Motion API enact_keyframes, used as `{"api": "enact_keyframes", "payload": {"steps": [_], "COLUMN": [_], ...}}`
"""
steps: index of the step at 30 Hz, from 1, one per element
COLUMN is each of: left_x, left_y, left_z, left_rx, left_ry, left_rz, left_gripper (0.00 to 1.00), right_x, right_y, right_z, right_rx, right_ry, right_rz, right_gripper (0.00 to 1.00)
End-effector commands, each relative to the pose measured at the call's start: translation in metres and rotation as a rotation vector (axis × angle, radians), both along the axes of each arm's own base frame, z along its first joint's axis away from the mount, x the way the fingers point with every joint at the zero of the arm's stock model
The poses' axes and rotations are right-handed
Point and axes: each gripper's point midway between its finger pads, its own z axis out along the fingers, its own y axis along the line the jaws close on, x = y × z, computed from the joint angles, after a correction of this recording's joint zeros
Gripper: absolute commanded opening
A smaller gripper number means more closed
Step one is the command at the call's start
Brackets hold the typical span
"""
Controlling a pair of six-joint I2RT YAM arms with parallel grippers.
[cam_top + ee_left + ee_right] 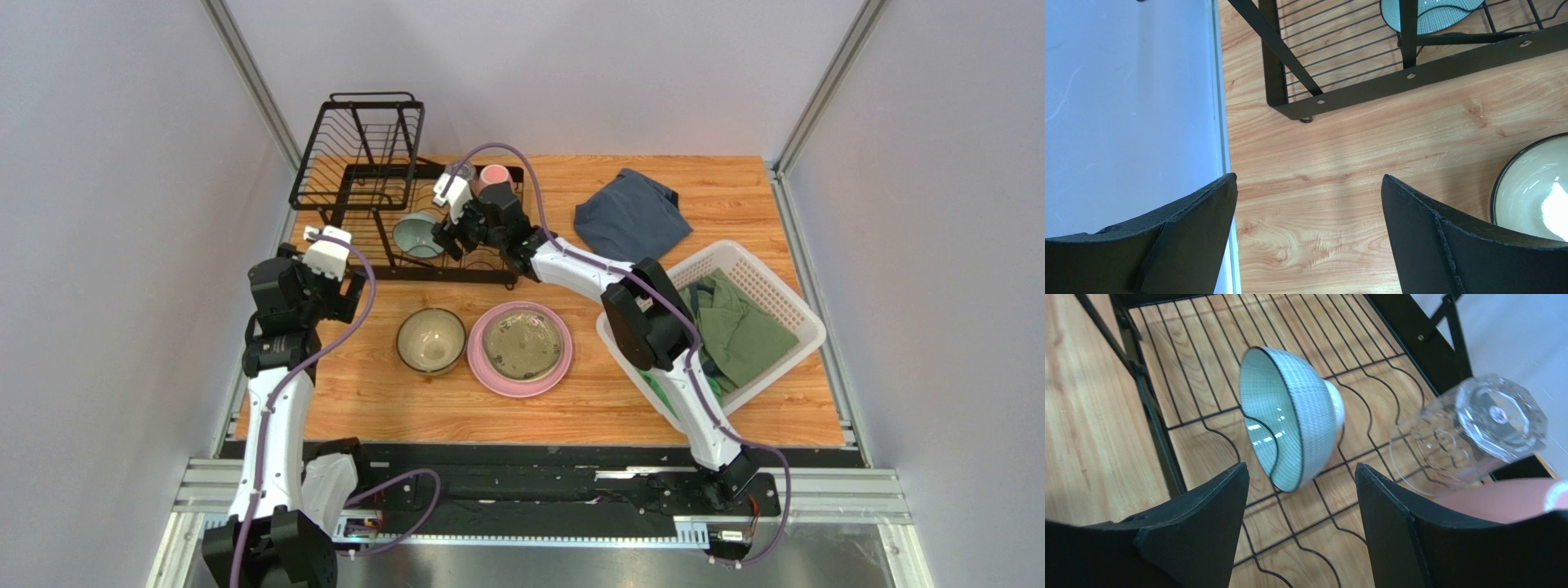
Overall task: Unload the mixed dishes from the dish rack
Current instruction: Pick up the bowl from the dish rack.
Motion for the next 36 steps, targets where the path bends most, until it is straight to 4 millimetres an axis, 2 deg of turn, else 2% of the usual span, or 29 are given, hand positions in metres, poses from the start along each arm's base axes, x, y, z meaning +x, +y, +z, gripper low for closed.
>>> {"api": "enact_keyframes", "payload": {"steps": [1, 2, 3, 9, 10, 14, 19, 29, 30, 36], "left_x": [0.012, 0.012, 0.013, 0.017, 0.018, 0.020, 0.022, 0.022, 0.023, 0.023], "left_y": [0.003, 0.004, 0.004, 0.011, 0.011, 0.013, 0.015, 0.017, 0.017, 0.017], "left_z": [0.002, 0.003, 0.001, 0.005, 0.006, 0.007, 0.007, 0.009, 0.009, 0.009], "left_rx": [0.005, 0.003, 0.002, 0.010, 0.012, 0.010, 0.016, 0.033, 0.033, 0.036], "left_ry": [-0.043, -0.044, -0.043, -0.061, -0.065, -0.083, -0.093, -0.107, -0.107, -0.113], "left_rz": [-0.014, -0.009, -0.007, 0.018, 0.021, 0.028, 0.033, 0.034, 0.034, 0.034], "left_gripper": [0.94, 0.94, 0.94, 0.94, 0.94, 0.94, 0.94, 0.94, 0.94, 0.94], "right_x": [0.007, 0.008, 0.010, 0.020, 0.021, 0.029, 0.034, 0.038, 0.038, 0.042], "right_y": [0.015, 0.018, 0.018, 0.023, 0.024, 0.028, 0.035, 0.040, 0.041, 0.044], "right_z": [0.023, 0.027, 0.017, 0.016, 0.008, 0.001, 0.007, 0.003, -0.002, 0.000], "right_rx": [0.040, 0.047, 0.033, 0.027, 0.015, 0.010, 0.030, 0.013, 0.004, 0.010], "right_ry": [-0.078, -0.084, -0.076, -0.134, -0.137, -0.150, -0.187, -0.271, -0.276, -0.312], "right_rz": [0.006, 0.009, 0.009, -0.012, -0.018, -0.034, -0.046, -0.057, -0.053, -0.062], "right_gripper": [0.69, 0.69, 0.69, 0.67, 0.66, 0.63, 0.58, 0.52, 0.51, 0.47]}}
